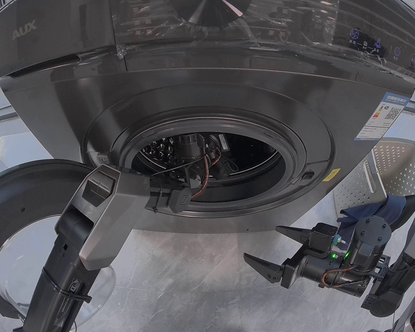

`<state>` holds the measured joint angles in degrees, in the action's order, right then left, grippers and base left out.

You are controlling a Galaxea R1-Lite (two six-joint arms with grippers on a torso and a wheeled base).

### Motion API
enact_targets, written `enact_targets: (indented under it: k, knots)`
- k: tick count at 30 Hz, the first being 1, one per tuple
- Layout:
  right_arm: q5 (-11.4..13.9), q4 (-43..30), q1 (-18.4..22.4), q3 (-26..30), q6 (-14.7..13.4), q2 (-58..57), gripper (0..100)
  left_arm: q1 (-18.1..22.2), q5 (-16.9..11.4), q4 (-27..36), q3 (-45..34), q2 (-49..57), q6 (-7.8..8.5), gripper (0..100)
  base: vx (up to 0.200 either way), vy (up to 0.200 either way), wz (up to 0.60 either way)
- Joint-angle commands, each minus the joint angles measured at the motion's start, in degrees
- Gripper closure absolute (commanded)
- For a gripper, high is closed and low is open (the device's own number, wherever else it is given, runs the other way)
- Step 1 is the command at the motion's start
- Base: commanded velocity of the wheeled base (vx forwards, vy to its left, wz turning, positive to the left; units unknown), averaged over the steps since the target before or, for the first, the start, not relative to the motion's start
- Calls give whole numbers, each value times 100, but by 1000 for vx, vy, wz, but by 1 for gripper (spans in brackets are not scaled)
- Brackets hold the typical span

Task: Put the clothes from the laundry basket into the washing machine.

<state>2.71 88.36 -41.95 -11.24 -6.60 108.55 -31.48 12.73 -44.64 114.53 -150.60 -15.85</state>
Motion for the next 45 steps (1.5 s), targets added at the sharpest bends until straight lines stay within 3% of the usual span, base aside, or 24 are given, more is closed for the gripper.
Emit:
enact_targets:
  k: [1, 8, 13, 18, 24, 25, 26, 33, 36, 38, 40, 45]
  knots:
    - [2, 6, 2, 8, -8, 9, 0, -8, 19, -18, 6, -39, -6, 0, 0, 0, 0]
    - [2, -3, 2, 8, -8, 0, 0, -157, 46, 78, -106, 277, -6, 0, 0, 0, 0]
    - [2, -3, 2, 8, -8, -9, 0, -245, -69, 245, -1451, 1050, 91, 0, 0, 0, 0]
    - [2, -3, 2, -1, 9, -9, 0, -254, -464, 729, -2356, 1551, 108, 0, 0, 0, 0]
    - [2, 6, -6, -1, 9, -18, 0, -201, -490, 905, -2479, 1455, 205, 0, 0, 0, 0]
    - [2, -3, -6, -1, 9, -26, 0, -175, -490, 913, -2453, 1341, 284, 0, 0, 0, 0]
    - [2, 6, -6, -1, 9, -26, 0, -166, -499, 913, -2435, 1297, 328, 100, 0, 0, 0]
    - [2, 6, -6, -10, 9, -18, 0, -201, -534, 834, -2031, 1059, 310, 100, 0, 0, 0]
    - [2, 6, -6, -1, 0, -18, 0, -201, -534, 799, -1847, 945, 249, 100, 0, 0, 0]
    - [2, 6, -6, -10, 0, -18, 0, -175, -455, 615, -1574, 769, 55, 100, 0, 0, 0]
    - [2, 6, -6, -10, 0, -18, 0, -157, -411, 421, -1381, 629, -32, 100, 0, 0, 0]
    - [2, 6, -15, -10, 0, -18, 0, -113, -315, -176, -1231, 391, -41, 100, 0, 0, 0]
